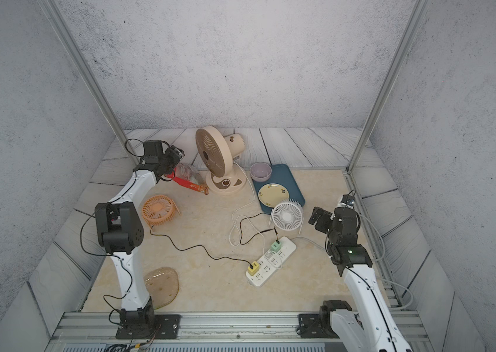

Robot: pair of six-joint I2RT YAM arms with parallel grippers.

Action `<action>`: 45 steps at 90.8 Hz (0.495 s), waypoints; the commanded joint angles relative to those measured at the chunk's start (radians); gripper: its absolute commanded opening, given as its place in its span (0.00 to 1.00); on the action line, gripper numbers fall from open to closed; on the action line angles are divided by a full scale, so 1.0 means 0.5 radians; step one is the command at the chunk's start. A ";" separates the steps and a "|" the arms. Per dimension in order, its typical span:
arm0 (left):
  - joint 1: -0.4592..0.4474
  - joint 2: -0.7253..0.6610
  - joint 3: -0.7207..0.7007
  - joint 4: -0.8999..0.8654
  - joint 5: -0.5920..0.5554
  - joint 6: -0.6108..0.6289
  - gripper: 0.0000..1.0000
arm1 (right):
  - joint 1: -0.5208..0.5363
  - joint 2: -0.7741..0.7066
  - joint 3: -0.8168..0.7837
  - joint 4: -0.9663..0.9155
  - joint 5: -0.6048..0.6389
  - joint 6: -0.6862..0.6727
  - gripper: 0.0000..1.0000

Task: Unplug the desk fan from the power strip
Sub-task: Place the distractor at the center of the board.

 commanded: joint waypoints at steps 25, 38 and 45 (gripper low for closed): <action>-0.024 -0.414 0.178 -0.659 -0.345 0.488 0.98 | 0.010 0.153 0.119 -0.046 -0.467 -0.060 0.99; -0.029 -0.569 0.155 -0.862 -0.502 0.536 0.98 | 0.019 0.147 0.137 -0.092 -0.570 -0.072 0.99; -0.055 -0.686 0.085 -0.862 -0.498 0.528 1.00 | 0.053 0.119 0.142 -0.129 -0.608 -0.094 0.98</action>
